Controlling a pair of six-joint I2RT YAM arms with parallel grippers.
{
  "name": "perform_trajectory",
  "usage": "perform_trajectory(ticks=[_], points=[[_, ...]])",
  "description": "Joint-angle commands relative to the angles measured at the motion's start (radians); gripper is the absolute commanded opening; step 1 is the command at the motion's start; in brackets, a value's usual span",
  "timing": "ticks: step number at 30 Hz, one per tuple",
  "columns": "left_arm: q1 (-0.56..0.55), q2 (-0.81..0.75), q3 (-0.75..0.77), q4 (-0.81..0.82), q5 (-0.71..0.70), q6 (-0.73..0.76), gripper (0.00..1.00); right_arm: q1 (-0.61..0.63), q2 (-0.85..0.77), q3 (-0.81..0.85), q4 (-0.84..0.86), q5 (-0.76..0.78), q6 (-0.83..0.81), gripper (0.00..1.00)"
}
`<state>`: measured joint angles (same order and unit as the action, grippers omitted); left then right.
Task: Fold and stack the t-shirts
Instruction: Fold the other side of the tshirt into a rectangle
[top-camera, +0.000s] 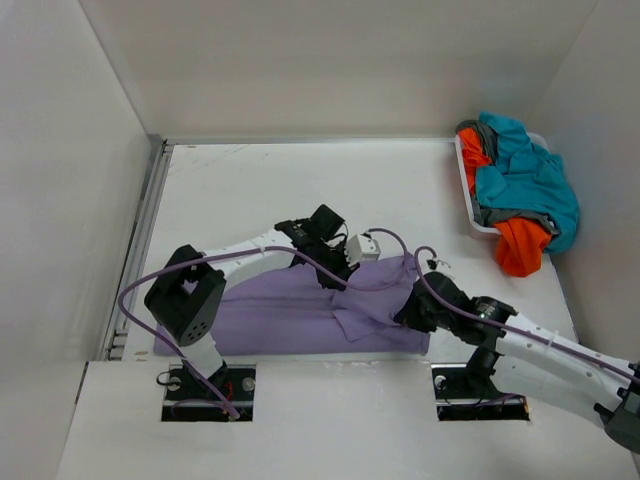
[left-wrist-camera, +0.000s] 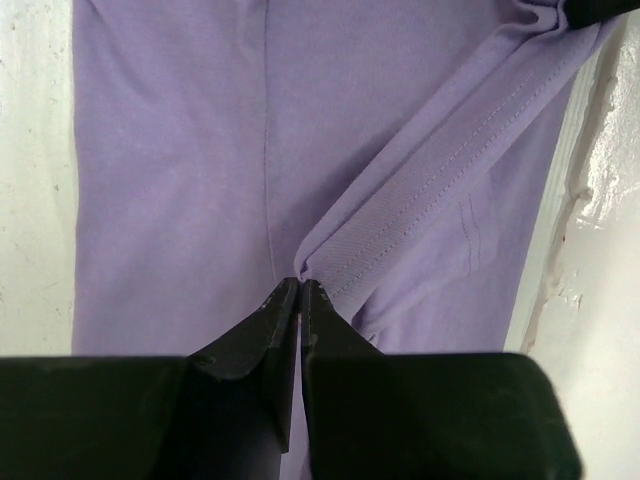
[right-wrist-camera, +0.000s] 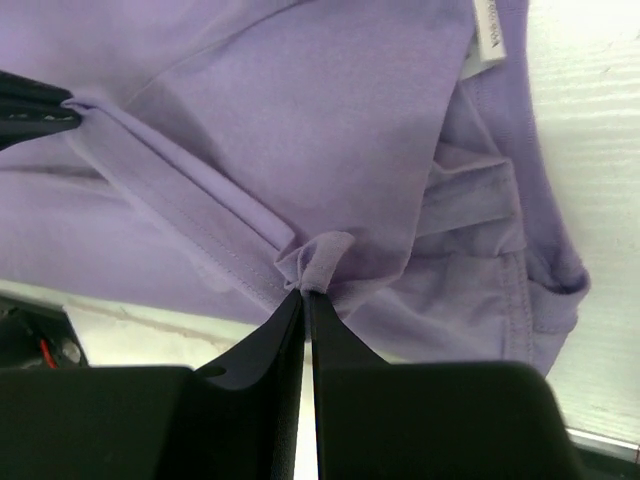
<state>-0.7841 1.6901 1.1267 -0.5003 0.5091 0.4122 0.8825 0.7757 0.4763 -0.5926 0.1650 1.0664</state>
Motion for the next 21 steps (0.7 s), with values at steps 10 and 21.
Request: perform_trajectory(ticks=[10,21], points=[[0.033,-0.036,-0.057,0.187,-0.086,-0.061,0.00,-0.271,0.214,0.094,0.283,-0.019,-0.258,0.09],[0.024,-0.046,-0.116,0.342,-0.283,-0.122,0.00,-0.406,0.249,0.041,0.418,-0.056,-0.289,0.10]])
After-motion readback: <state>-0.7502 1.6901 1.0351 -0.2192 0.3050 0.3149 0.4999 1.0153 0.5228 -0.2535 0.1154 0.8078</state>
